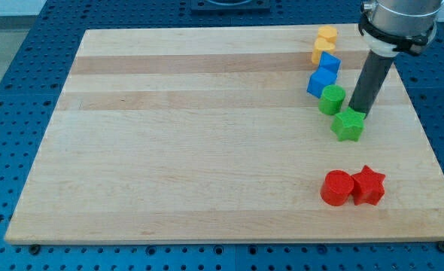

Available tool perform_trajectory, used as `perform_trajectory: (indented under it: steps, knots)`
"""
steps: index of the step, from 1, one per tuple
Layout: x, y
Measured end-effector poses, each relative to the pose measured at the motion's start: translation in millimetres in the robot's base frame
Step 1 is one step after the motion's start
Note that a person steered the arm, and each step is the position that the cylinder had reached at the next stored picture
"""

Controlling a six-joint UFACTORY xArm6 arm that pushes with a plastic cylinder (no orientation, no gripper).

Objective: Push the red star below the green star

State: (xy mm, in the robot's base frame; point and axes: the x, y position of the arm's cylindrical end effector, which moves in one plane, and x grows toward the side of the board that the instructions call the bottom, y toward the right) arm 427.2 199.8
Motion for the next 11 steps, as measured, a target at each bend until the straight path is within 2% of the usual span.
perform_trajectory:
  steps: [2, 3, 4, 5, 9, 10, 11]
  knots:
    - [11.9, 99.7]
    - [65.5, 89.6]
    - [73.3, 87.2]
    - [73.3, 72.7]
    - [80.7, -110.9]
    - [128.2, -140.6]
    - [191.8, -140.7]
